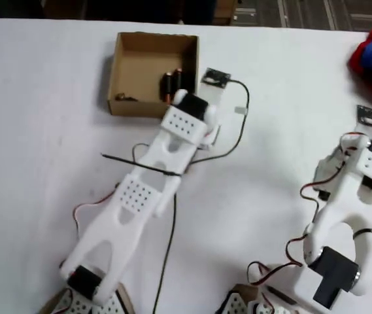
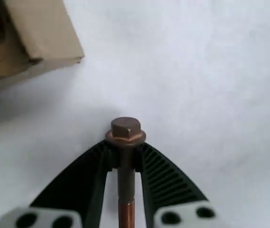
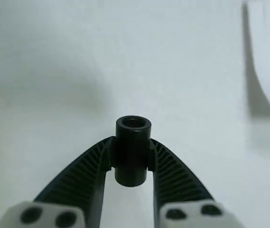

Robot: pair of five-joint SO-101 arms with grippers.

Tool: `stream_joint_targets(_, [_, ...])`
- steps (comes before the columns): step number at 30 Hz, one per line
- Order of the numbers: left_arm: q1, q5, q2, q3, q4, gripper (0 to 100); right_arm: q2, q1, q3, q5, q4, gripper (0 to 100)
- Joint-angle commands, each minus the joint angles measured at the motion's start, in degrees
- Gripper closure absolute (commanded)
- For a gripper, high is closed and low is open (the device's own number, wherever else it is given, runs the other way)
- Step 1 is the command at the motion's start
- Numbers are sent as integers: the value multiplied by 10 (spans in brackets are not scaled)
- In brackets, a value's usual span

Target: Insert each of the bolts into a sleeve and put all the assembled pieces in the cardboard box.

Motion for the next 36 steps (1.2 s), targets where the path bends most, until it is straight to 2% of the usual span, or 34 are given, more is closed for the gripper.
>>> stream_joint_targets(1, [-35, -19, -101, 73, 12, 976, -38, -38, -4, -1, -5, 975])
stream_joint_targets(9, [-96, -21, -273, 425, 10, 974, -39, -109, -7, -3, -5, 975])
stream_joint_targets(12, [-134, -21, -302, 505, -4, 973, -39, -145, -7, -5, -5, 975])
stream_joint_targets(17, [-187, -21, -287, 517, -7, 968, -39, -206, -8, -6, -5, 975])
stream_joint_targets(23, [-193, -21, -266, 521, -4, 848, -39, -266, -8, -7, -5, 975])
stream_joint_targets(28, [-192, -21, -244, 522, -3, 893, -39, -275, -8, -39, -4, 975])
stream_joint_targets(33, [-188, -21, -226, 518, -4, 972, -51, -275, -7, -38, -3, 975])
stream_joint_targets(36, [-188, -21, -228, 517, -7, 975, -87, -275, -5, -37, -2, 975])
